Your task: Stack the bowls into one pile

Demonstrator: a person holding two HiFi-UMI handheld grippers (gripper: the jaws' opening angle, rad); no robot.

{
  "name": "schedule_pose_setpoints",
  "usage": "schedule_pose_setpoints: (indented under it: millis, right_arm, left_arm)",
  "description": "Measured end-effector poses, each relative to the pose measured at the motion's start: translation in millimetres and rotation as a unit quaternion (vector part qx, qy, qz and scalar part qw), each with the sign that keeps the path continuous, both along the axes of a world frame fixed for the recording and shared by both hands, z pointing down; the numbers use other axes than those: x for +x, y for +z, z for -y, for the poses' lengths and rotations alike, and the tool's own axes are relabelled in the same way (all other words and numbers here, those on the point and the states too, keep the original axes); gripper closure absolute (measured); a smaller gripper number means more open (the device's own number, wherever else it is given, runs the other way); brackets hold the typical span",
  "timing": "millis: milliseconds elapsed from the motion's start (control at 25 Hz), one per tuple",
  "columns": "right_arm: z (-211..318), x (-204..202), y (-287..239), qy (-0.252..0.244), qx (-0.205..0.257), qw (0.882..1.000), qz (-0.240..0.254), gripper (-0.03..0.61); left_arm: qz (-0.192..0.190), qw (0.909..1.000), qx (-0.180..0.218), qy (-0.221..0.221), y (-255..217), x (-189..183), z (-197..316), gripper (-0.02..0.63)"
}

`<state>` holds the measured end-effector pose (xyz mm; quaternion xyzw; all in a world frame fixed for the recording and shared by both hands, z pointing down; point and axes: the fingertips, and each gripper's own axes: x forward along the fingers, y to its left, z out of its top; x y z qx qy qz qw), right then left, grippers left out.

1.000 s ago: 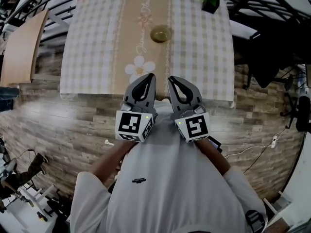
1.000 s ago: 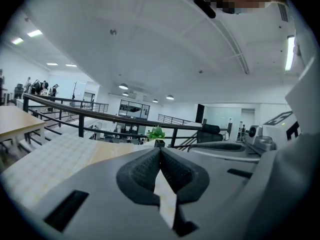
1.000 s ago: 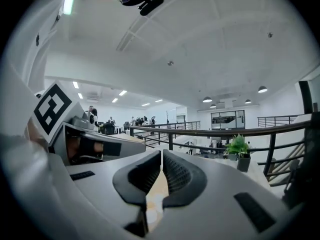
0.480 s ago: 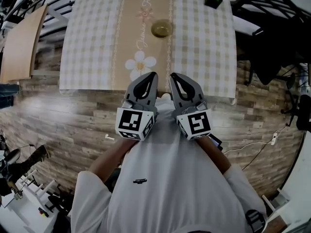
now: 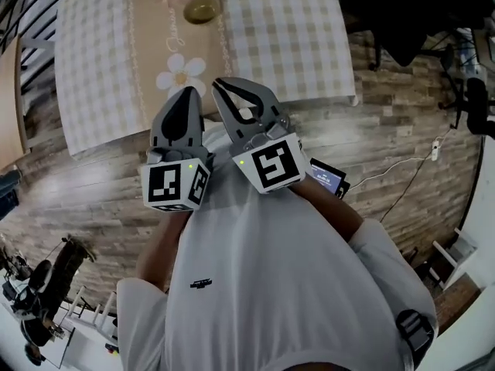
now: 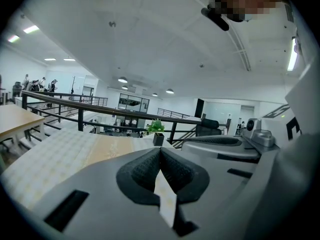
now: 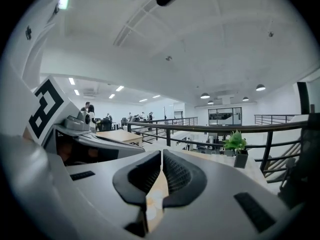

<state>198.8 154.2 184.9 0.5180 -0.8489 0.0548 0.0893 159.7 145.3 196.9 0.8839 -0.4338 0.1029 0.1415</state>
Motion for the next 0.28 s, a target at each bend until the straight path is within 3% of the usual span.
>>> schedule_pose_setpoints:
  millis: [280]
  right_arm:
    - [-7, 43, 13, 0.013, 0.004, 1.000, -0.009, 0.538]
  left_arm:
    - [0.006, 0.9996, -0.017, 0.020, 21, 46, -12, 0.594]
